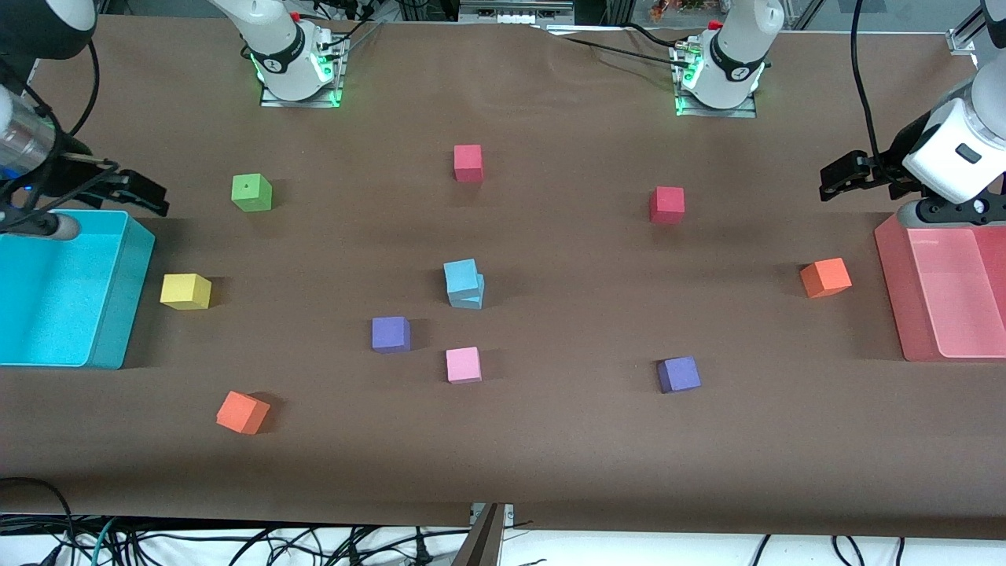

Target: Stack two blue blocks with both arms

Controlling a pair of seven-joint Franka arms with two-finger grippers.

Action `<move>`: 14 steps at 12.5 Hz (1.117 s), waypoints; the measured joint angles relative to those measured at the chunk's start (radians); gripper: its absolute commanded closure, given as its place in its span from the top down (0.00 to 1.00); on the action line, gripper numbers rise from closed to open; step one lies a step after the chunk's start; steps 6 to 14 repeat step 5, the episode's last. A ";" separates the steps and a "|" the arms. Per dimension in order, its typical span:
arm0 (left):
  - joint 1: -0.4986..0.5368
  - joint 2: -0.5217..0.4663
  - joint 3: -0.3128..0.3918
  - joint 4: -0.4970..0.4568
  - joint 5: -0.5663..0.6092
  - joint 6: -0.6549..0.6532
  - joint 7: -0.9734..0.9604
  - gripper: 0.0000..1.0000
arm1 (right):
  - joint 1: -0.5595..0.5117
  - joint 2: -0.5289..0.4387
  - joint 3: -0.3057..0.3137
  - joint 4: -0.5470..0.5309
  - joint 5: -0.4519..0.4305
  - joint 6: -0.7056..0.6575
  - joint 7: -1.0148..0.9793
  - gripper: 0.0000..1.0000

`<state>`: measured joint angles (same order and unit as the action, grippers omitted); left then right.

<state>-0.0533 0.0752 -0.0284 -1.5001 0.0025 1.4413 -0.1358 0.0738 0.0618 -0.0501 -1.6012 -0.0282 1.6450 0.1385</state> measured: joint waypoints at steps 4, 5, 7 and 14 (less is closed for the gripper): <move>0.000 -0.001 0.000 0.000 0.000 0.000 0.001 1.00 | -0.050 -0.005 -0.004 -0.005 0.043 -0.005 -0.084 0.99; 0.000 -0.001 0.000 0.000 0.000 -0.001 0.001 1.00 | -0.070 -0.005 -0.004 -0.009 0.048 -0.006 -0.098 0.99; 0.000 -0.001 0.000 0.000 0.000 -0.001 0.001 1.00 | -0.070 -0.005 -0.004 -0.009 0.048 -0.006 -0.098 0.99; 0.000 -0.001 0.000 0.000 0.000 -0.001 0.001 1.00 | -0.070 -0.005 -0.004 -0.009 0.048 -0.006 -0.098 0.99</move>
